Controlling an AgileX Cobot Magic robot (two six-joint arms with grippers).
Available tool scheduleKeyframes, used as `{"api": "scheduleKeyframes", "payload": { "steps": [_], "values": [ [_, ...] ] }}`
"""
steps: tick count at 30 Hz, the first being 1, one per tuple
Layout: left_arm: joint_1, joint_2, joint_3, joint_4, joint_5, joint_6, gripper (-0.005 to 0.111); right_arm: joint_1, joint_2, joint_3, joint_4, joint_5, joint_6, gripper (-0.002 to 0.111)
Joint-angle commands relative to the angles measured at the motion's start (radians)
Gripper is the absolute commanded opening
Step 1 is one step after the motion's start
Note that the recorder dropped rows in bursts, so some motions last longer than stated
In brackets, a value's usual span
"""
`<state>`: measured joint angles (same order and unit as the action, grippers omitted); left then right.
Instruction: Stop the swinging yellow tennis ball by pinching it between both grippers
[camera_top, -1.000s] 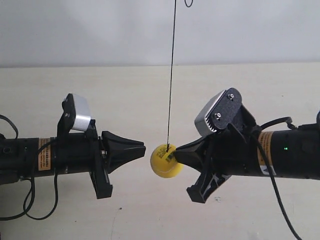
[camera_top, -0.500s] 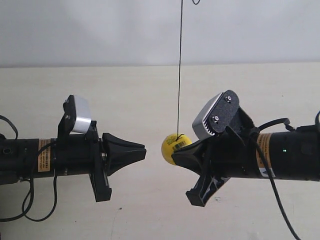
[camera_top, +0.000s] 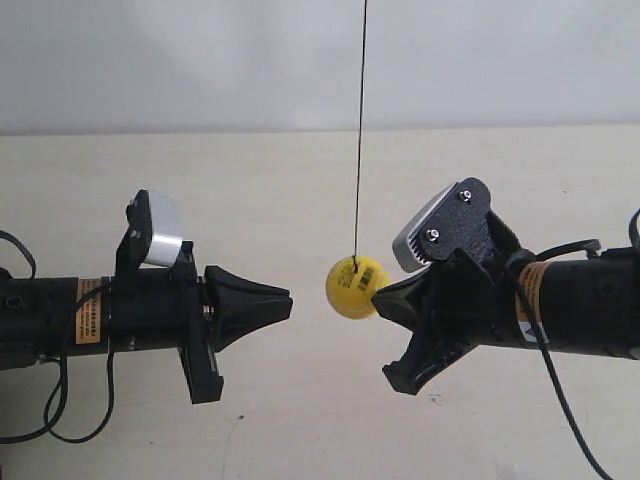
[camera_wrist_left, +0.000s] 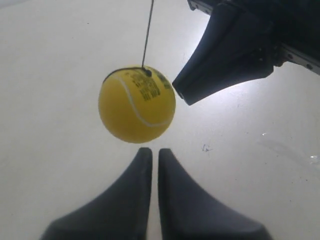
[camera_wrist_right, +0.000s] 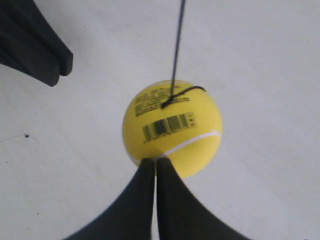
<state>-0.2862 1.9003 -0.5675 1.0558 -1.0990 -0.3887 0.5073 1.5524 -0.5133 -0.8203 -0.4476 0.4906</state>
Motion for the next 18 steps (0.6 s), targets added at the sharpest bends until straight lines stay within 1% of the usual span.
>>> {"api": "scheduleKeyframes", "payload": {
  "steps": [1,3,4,7,18],
  "values": [
    [-0.01,0.002,-0.003,0.01,-0.009,0.001,0.005,0.003,-0.006,0.002,0.014,0.006,-0.016,0.0],
    [-0.033,0.002,-0.003,0.01,-0.009,0.001,0.005,0.003,-0.006,0.002,0.019,-0.014,-0.001,0.0],
    [-0.053,0.004,-0.003,0.01,-0.009,0.001,0.005,0.003,-0.004,0.002,0.002,-0.037,0.031,0.0],
    [-0.085,0.004,-0.008,0.01,-0.007,0.01,0.005,0.003,-0.004,0.005,-0.042,-0.063,0.074,0.0],
    [-0.085,0.004,-0.009,0.007,-0.001,0.01,0.005,0.003,-0.004,0.005,-0.047,-0.064,0.079,0.0]
  ]
}}
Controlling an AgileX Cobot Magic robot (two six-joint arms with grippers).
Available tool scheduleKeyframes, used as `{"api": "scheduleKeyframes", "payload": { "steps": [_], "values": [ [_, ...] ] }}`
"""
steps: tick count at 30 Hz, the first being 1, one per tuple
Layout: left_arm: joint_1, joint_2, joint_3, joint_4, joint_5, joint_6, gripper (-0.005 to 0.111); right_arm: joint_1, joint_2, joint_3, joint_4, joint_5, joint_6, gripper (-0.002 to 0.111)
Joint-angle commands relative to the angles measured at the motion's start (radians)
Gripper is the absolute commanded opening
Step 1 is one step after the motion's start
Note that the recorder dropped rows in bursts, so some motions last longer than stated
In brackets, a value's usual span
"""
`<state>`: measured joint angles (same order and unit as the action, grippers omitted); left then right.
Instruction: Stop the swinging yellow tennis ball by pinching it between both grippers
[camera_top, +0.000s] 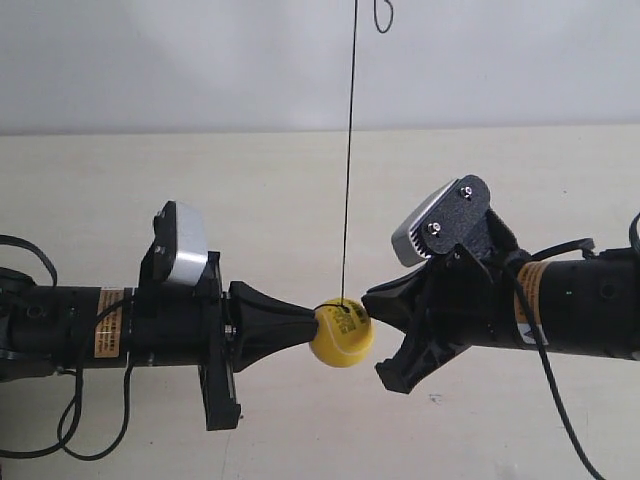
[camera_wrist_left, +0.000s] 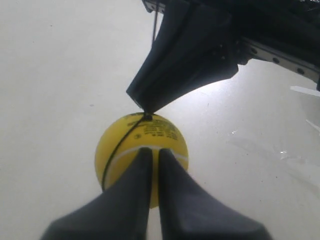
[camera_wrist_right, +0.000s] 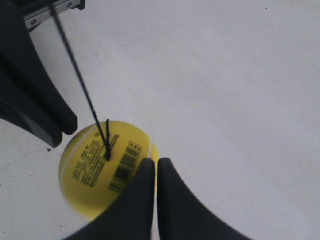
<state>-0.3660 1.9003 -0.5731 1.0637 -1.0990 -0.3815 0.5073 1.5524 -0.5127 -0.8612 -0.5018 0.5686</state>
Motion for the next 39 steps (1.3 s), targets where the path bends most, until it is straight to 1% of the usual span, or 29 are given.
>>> {"api": "scheduleKeyframes", "payload": {
  "steps": [1,8,11,16,24,39],
  "values": [
    [-0.005,0.004,-0.003,-0.001,-0.001,0.003,0.005,0.003,-0.004,0.004,-0.006,-0.01,0.001,0.0],
    [-0.005,0.004,-0.004,0.002,0.012,0.006,0.005,0.003,-0.004,0.004,-0.008,0.005,0.002,0.0],
    [-0.005,-0.004,-0.004,0.003,0.043,-0.014,0.005,0.003,-0.004,0.004,-0.014,0.005,0.002,0.0],
    [-0.005,-0.036,-0.004,0.054,0.076,-0.051,0.005,0.003,-0.004,0.004,-0.019,0.012,0.006,0.0],
    [-0.005,-0.04,-0.004,0.051,0.069,-0.067,0.005,0.003,-0.004,0.004,-0.033,-0.018,0.025,0.0],
    [-0.005,-0.04,-0.004,0.054,0.053,-0.067,0.005,0.003,-0.004,0.004,-0.046,-0.019,0.034,0.0]
  ]
}}
